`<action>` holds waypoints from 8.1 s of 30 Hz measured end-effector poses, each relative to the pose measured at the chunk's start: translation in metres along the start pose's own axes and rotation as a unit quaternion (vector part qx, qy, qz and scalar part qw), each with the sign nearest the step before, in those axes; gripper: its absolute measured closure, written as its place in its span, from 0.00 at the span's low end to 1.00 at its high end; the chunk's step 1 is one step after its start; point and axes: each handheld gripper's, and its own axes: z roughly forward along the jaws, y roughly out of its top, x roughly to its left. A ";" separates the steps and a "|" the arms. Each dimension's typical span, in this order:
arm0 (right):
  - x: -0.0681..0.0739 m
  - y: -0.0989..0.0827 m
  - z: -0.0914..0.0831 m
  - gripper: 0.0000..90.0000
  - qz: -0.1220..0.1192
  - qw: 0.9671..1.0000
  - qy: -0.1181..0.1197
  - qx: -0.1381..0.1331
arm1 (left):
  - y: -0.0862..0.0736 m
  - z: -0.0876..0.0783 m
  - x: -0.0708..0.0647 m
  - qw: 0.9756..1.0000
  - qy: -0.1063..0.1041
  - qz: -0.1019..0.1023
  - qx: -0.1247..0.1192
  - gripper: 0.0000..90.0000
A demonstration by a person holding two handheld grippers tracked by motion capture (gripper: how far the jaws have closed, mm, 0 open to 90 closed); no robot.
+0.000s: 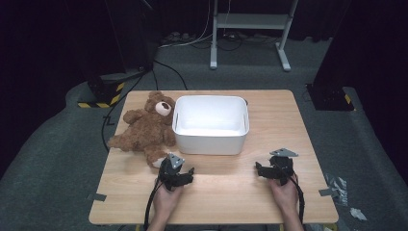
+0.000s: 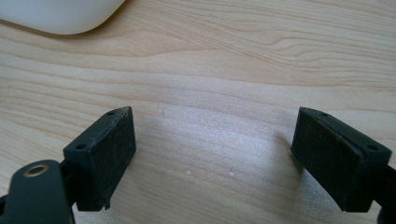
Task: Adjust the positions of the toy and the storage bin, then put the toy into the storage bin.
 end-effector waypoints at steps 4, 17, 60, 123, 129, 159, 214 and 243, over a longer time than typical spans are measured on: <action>0.000 0.000 -0.001 0.15 0.000 1.000 0.003 0.002 | 0.000 0.000 0.000 1.000 0.000 0.001 -0.001 0.30; 0.000 -0.002 -0.001 0.15 -0.007 1.000 0.001 -0.002 | 0.001 0.001 -0.001 1.000 -0.001 0.002 -0.001 0.30; 0.000 -0.002 -0.002 0.15 -0.013 1.000 0.006 -0.003 | 0.006 -0.040 0.002 1.000 -0.025 -0.004 0.003 0.19; 0.000 -0.003 -0.002 0.15 -0.019 1.000 0.007 -0.005 | 0.066 -0.079 0.092 0.997 0.063 -0.046 -0.016 0.20; 0.001 -0.003 -0.002 0.15 -0.018 1.000 0.008 -0.004 | 0.082 -0.069 0.103 0.996 0.074 -0.042 -0.007 0.20; 0.001 -0.003 -0.002 0.15 -0.018 1.000 0.008 -0.004 | 0.144 -0.020 0.137 0.993 0.109 -0.035 0.037 0.17; 0.001 -0.003 -0.002 0.15 -0.018 1.000 0.009 -0.004 | 0.133 0.035 0.159 0.980 0.146 0.001 0.132 0.70; 0.001 -0.003 -0.002 0.15 -0.018 1.000 0.009 -0.004 | 0.120 -0.041 0.154 0.997 0.067 -0.045 0.005 0.80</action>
